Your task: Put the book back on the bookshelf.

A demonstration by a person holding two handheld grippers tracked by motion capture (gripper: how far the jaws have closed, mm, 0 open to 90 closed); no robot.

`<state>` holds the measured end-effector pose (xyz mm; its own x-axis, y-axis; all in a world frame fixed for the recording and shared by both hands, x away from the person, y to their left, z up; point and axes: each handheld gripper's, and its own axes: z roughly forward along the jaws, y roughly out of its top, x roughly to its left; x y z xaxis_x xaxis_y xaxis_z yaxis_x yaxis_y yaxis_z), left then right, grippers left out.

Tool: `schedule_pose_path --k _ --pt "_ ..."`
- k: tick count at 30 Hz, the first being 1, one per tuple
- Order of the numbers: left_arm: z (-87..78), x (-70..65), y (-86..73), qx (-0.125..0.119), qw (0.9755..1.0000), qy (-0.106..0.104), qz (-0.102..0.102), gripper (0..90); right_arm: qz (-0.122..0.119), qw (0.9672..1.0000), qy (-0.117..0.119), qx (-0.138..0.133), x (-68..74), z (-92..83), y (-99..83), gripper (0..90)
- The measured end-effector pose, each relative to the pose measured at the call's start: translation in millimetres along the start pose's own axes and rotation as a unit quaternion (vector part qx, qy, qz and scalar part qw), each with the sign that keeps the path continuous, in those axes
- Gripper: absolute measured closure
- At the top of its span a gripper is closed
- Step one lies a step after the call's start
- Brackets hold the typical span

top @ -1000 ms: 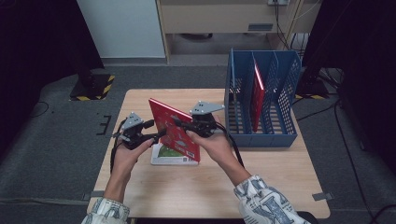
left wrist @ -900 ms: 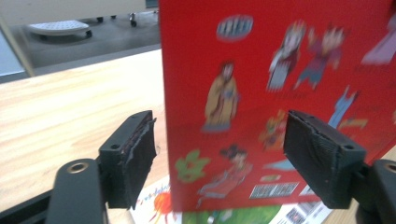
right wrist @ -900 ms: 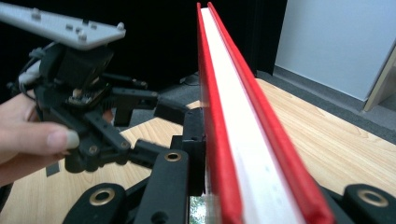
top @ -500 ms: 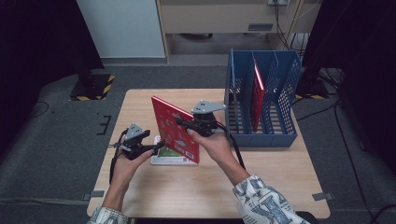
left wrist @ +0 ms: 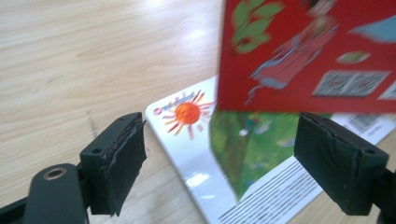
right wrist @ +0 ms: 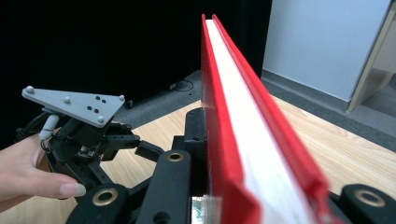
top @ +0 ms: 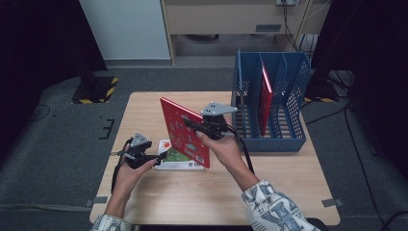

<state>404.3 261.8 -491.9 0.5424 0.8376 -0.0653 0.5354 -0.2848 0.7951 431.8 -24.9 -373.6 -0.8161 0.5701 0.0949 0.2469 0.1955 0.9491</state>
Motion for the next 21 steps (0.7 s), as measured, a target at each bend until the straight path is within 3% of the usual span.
schedule_pose_path --k 6,13,21 --pt "1.2 11.1 -10.1 0.024 0.9992 0.031 -0.007 15.7 -0.002 1.0000 -0.005 -0.002 -1.4 -6.8 1.5 79.5" --pt "-0.8 17.5 -14.3 0.027 0.9982 0.053 -0.011 14.7 -0.006 0.9999 -0.009 -0.006 -2.2 -14.2 3.4 79.5" --pt "-2.5 27.8 -20.5 0.045 0.9945 0.086 -0.038 3.8 -0.008 0.9998 -0.013 -0.008 -0.3 -27.7 4.5 79.5"
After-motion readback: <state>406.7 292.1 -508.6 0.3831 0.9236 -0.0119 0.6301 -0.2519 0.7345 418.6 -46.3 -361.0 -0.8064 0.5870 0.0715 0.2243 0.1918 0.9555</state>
